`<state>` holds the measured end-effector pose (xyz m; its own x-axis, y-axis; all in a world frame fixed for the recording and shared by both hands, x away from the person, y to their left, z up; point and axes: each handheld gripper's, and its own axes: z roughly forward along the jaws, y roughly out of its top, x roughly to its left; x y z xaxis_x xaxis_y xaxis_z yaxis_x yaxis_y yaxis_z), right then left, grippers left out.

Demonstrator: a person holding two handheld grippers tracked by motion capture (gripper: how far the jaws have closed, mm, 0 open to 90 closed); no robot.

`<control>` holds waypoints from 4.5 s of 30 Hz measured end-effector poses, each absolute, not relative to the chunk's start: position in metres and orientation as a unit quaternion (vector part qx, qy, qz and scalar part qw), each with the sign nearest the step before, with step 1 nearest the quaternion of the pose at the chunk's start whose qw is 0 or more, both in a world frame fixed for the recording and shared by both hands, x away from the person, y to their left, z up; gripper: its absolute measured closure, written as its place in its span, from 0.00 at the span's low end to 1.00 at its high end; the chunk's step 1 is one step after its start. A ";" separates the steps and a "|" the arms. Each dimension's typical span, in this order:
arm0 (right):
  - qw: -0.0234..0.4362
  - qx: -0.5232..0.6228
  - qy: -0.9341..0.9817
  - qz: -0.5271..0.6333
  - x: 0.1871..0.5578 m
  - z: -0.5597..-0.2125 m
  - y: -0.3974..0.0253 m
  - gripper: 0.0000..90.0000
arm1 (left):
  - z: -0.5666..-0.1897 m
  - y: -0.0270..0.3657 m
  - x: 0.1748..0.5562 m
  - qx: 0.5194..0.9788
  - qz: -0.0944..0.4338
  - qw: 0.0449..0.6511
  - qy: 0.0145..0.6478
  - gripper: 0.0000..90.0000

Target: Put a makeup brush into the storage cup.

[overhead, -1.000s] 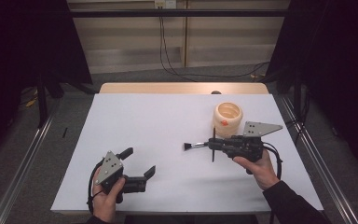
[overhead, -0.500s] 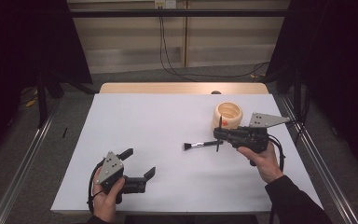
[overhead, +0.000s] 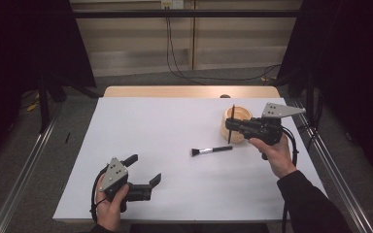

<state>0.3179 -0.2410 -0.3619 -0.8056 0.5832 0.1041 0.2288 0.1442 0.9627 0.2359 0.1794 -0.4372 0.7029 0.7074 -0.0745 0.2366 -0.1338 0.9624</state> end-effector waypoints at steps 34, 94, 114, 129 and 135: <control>0.202 0.352 0.724 0.558 0.387 -0.353 -0.267 0.92 | -0.438 0.177 0.236 0.730 0.202 0.569 0.320 0.01; 0.200 0.415 0.716 0.525 0.400 -0.425 -0.282 0.92 | -0.439 0.187 0.241 0.725 0.207 0.565 0.334 0.02; 0.198 0.418 0.708 0.534 0.399 -0.426 -0.286 0.72 | -0.439 0.189 0.241 0.723 0.214 0.563 0.337 0.02; 0.229 0.433 0.691 0.531 0.393 -0.422 -0.286 0.00 | -0.439 0.189 0.241 0.724 0.215 0.563 0.337 0.02; 0.233 0.437 0.684 0.535 0.388 -0.421 -0.288 0.00 | -0.439 0.189 0.241 0.724 0.214 0.563 0.337 0.02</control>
